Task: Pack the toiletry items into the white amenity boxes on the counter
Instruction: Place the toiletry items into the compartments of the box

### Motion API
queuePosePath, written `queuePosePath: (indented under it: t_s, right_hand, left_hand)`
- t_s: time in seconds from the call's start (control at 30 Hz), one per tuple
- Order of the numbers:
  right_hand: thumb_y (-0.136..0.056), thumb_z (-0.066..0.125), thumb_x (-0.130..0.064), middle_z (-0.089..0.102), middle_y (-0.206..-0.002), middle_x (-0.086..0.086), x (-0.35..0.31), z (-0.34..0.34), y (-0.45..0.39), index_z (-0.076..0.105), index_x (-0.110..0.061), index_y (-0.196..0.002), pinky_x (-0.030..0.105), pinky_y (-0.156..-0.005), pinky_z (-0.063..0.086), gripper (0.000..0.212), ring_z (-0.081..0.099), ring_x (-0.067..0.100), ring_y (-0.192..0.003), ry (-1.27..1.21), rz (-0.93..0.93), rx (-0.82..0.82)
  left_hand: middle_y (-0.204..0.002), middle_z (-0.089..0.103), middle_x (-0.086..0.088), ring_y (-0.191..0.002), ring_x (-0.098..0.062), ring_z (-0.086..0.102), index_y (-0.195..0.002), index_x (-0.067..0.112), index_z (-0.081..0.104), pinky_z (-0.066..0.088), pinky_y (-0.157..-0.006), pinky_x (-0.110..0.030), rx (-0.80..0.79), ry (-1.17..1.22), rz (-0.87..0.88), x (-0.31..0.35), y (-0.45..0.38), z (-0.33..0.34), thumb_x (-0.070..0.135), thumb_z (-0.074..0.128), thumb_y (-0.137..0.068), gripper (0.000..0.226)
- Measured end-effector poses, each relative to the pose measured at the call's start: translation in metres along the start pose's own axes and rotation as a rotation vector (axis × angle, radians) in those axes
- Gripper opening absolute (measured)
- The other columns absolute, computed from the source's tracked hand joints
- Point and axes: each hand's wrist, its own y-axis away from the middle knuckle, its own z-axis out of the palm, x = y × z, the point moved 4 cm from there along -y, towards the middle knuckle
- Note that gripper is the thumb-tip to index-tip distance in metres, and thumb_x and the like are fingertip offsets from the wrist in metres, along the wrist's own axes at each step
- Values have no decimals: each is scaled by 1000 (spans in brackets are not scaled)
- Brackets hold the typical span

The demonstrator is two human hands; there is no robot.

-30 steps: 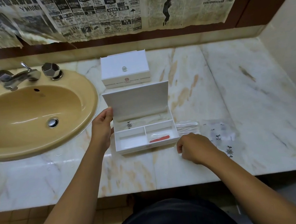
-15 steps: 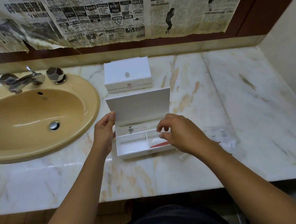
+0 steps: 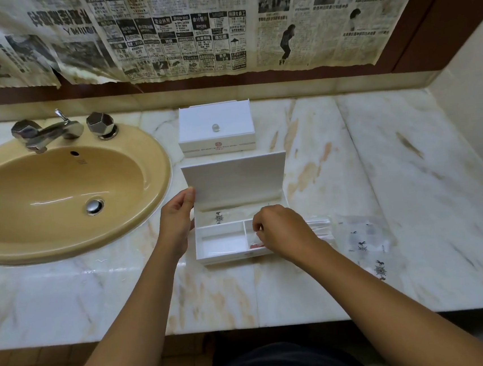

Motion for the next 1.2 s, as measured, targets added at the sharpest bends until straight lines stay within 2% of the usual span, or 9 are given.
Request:
queuePosePath:
  t_s: [0.07, 0.17, 0.27, 0.43, 0.63, 0.8, 0.9, 1.03, 1.2]
  right_hand:
    - [-86, 54, -2, 65, -107, 6, 2, -2, -1, 69, -13, -107, 28, -76, 45, 28, 61, 25, -95, -3, 17, 16]
    - [-82, 55, 5, 65, -108, 12, 5, 1, 0, 68, -7, -107, 33, -81, 51, 31, 62, 29, -95, 33, 48, -48]
    - [-83, 51, 9, 62, -112, 14, 7, 6, -1, 66, -4, -110, 35, -85, 52, 34, 62, 30, -97, 19, 77, -128]
    - [-87, 52, 0, 60, -119, 10, 7, 9, -4, 65, -16, -118, 30, -86, 48, 37, 61, 28, -103, -21, 71, -140]
    - [-92, 55, -16, 65, -112, 4, 13, -1, -1, 68, -21, -112, 29, -85, 49, 24, 62, 21, -96, -147, 41, -28]
    - [-92, 57, -17, 68, -94, -2, 29, -34, 6, 72, -19, -102, 23, -73, 46, 17, 60, 14, -81, -232, 69, 156]
    - [-91, 59, -16, 69, -91, -2, 46, -47, 9, 72, -19, -99, 23, -71, 46, 16, 60, 13, -78, -233, 118, 208]
    - [-91, 58, -15, 68, -97, -1, 69, -45, 9, 71, -18, -103, 23, -72, 43, 17, 60, 16, -83, -205, 202, 214]
    - [-90, 58, -13, 64, -110, 1, 90, -24, 7, 68, -20, -110, 30, -81, 48, 23, 60, 20, -93, -160, 295, 138]
  left_hand:
    - [-116, 71, -8, -113, -21, 65, -114, 13, 69, 52, -97, -50, -2, -5, 2, 0, 0, -1, 34, 53, -100, 30]
    - [-114, 71, -8, -105, -17, 66, -106, 17, 71, 52, -97, -50, -10, -5, 10, 0, 0, 0, 33, 52, -100, 25]
    - [-114, 71, -8, -105, -18, 66, -107, 16, 70, 52, -97, -50, -9, 0, 10, 1, 1, 1, 33, 52, -100, 26]
    - [-116, 71, -8, -113, -22, 64, -112, 14, 69, 50, -99, -52, -3, -3, 1, 0, 0, 0, 35, 53, -99, 29]
    - [-112, 71, -6, -104, -17, 66, -110, 15, 70, 52, -96, -48, -8, -2, 10, 1, -1, 0, 33, 52, -100, 28]
    - [-110, 71, -5, -102, -15, 66, -111, 14, 69, 53, -94, -46, -4, -8, 17, 0, -3, 0, 32, 51, -100, 28]
    - [-109, 70, -3, -100, -14, 66, -110, 16, 69, 54, -92, -44, -6, -13, 24, 0, -3, -1, 32, 50, -101, 26]
    - [-110, 69, -4, -100, -15, 65, -113, 15, 67, 54, -91, -44, 0, -26, 24, -2, -4, -1, 31, 48, -102, 27]
    - [-111, 70, -4, -103, -17, 65, -109, 18, 69, 54, -91, -46, 1, -34, 18, -2, -3, -1, 31, 48, -102, 25]
